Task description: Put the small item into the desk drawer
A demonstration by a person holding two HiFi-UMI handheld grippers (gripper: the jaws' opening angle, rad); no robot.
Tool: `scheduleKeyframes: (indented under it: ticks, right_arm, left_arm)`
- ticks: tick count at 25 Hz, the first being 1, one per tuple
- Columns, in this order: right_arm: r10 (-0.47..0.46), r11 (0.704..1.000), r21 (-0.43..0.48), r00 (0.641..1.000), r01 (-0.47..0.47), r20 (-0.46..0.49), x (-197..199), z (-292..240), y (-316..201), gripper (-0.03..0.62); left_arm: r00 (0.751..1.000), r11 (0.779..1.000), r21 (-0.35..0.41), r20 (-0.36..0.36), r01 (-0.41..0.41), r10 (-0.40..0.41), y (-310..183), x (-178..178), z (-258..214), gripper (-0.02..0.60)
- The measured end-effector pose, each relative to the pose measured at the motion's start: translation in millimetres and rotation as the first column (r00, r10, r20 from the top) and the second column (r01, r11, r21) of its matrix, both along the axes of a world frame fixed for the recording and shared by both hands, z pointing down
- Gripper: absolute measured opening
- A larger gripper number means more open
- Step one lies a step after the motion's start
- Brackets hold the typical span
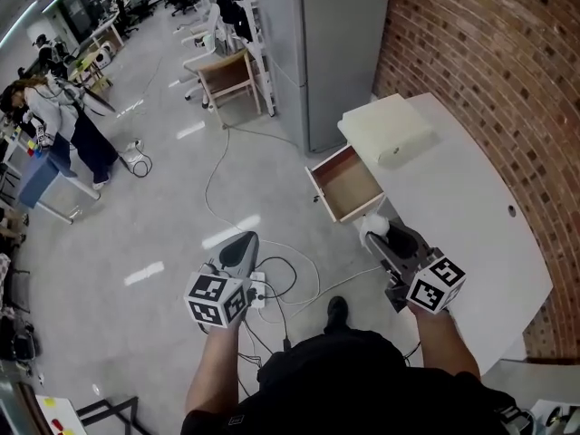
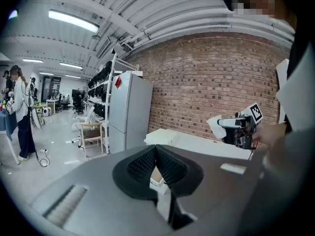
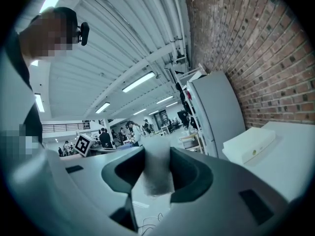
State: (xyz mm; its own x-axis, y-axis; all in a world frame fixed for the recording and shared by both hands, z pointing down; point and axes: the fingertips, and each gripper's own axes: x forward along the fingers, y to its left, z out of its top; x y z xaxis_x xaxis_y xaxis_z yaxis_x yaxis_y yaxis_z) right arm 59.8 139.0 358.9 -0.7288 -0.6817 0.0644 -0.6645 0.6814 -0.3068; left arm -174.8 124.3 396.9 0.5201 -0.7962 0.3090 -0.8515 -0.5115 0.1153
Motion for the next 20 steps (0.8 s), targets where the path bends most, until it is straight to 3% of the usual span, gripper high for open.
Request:
scheduleKeyframes:
  ticks: [11, 20]
  right_arm:
    - [-0.021, 1.0, 0.01, 1.0, 0.021, 0.014, 45.7, -3.0, -73.1, 0.149]
    - [-0.045, 0.999, 0.003, 0.999, 0.045, 0.03, 81.0, 0.7, -92.3, 0.149]
  left_arm:
    - [1.0, 1.0, -0.019, 0.006, 0.002, -0.002, -74.9, 44.4, -0.4, 0.012]
    - [1.0, 1.0, -0.027, 0.019, -0.009, 0.009, -98.7, 85.5, -2.0, 0.012]
